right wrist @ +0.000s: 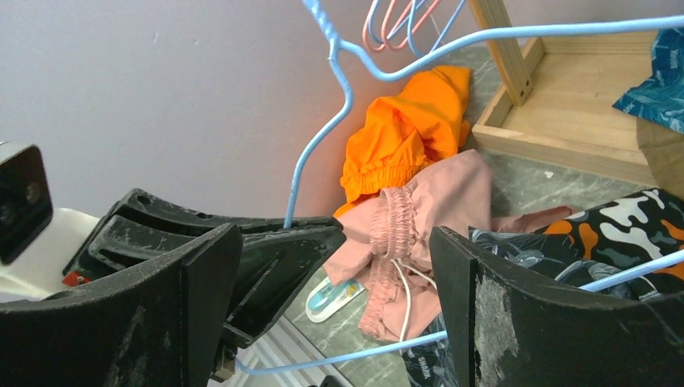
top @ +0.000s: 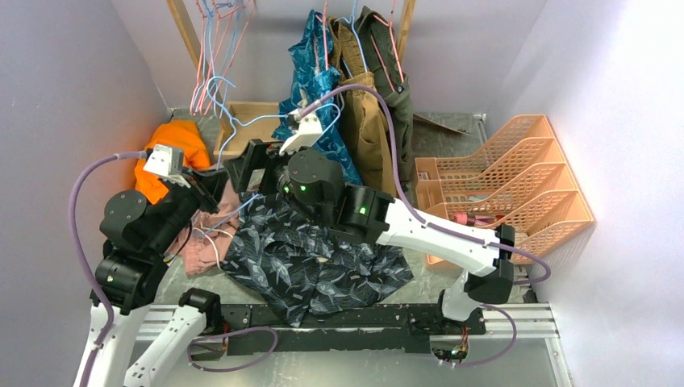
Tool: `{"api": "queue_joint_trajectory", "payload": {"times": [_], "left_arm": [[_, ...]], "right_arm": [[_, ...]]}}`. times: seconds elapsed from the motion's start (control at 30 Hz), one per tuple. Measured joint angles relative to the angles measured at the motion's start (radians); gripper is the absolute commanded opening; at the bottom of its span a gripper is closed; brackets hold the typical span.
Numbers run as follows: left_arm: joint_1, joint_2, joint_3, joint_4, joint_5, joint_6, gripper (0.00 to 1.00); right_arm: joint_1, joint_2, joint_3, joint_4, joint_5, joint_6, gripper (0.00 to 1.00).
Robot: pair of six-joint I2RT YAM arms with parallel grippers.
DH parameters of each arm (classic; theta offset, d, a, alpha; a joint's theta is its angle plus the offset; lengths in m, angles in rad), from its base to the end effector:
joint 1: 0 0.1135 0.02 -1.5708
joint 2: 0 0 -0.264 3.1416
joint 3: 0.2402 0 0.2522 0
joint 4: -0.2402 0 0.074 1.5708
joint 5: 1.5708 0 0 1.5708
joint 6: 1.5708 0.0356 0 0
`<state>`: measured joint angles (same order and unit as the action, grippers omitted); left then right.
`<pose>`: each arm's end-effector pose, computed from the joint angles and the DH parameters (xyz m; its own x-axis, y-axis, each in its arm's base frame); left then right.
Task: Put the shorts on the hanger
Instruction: Hang the shorts on the hanger.
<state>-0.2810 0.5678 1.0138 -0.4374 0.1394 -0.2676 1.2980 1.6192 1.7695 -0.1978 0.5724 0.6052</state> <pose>0.0964 -0.0330 0.4162 -0.0999 -0.2437 -0.9647 0.3958 0.8798 -0.2632 0.1182 0.3509 0.4683 -0.3881 0.3877 -0.8361 -0.5386 0.6408 0.5471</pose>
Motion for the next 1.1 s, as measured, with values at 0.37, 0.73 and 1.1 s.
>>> {"api": "queue_joint_trajectory", "payload": {"times": [0.37,0.73,1.1], "left_arm": [[0.000,-0.092,0.186,-0.125,0.008,0.095,0.07],[0.032,-0.093,0.245,-0.263,-0.122,0.118,0.07],[0.069,-0.054,0.121,-0.203,-0.065,0.110,0.07]], "right_arm": [[0.000,-0.218,-0.153,0.016,-0.085,-0.016,0.89],[0.000,-0.233,-0.050,-0.034,-0.052,0.004,0.89],[0.019,0.020,0.093,-0.058,-0.048,0.038,0.88]]}}
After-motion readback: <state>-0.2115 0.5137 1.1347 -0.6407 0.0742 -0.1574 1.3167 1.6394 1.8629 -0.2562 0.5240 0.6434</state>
